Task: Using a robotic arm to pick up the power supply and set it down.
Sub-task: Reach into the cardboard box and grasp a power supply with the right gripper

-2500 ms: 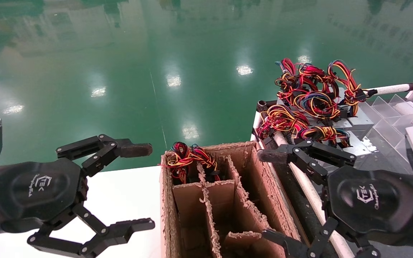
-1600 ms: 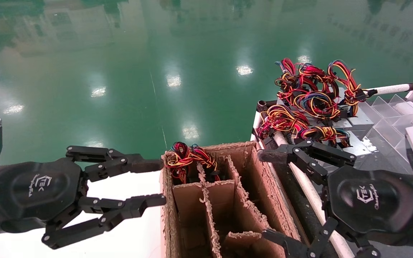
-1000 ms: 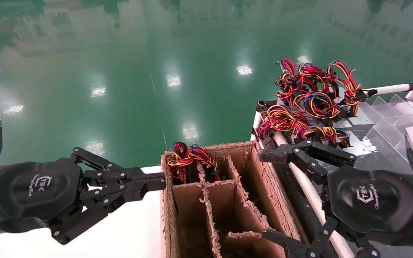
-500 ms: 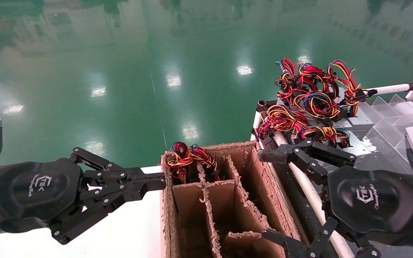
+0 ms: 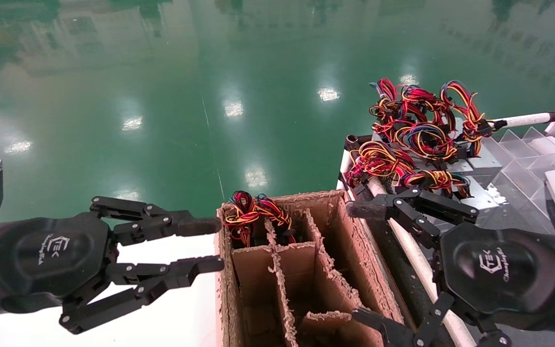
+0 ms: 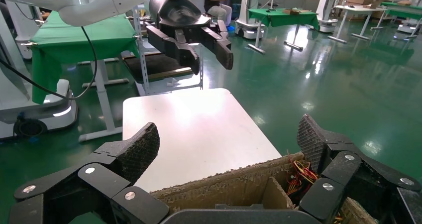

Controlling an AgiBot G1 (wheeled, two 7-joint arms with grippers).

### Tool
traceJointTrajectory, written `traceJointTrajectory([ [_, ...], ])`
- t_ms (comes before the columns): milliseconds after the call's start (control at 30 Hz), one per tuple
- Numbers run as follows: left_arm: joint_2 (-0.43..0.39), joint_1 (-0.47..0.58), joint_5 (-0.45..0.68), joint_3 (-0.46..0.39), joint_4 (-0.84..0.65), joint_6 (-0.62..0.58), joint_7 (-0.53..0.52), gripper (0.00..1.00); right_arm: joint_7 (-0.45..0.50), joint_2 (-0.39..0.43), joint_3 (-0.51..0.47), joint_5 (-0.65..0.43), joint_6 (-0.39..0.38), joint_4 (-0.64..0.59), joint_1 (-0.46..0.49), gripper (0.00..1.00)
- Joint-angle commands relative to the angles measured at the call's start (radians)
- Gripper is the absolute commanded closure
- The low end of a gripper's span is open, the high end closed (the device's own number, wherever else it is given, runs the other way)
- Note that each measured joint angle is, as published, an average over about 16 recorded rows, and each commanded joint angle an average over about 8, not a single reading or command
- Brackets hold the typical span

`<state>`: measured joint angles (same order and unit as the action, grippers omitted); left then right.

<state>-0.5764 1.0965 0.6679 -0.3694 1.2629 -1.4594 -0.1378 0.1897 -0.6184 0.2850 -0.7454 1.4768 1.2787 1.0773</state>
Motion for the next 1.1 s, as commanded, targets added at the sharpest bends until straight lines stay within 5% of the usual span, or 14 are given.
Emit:
traceJointTrajectory([
  [33,0.0,0.0,0.0,0.0,0.0,0.0,0.0,0.0,-0.001,0.001,0.0,0.0,0.0,-0.001,-0.001,0.0],
  [600,0.0,0.0,0.0,0.0,0.0,0.0,0.0,0.0,0.064,-0.155,0.085,-0.217,-0.279,-0.041,0.078,0.0],
  [1100,0.0,0.0,0.0,0.0,-0.001,0.0,0.0,0.0,0.091,-0.21,0.13,-0.293,-0.333,-0.104,0.116,0.0],
])
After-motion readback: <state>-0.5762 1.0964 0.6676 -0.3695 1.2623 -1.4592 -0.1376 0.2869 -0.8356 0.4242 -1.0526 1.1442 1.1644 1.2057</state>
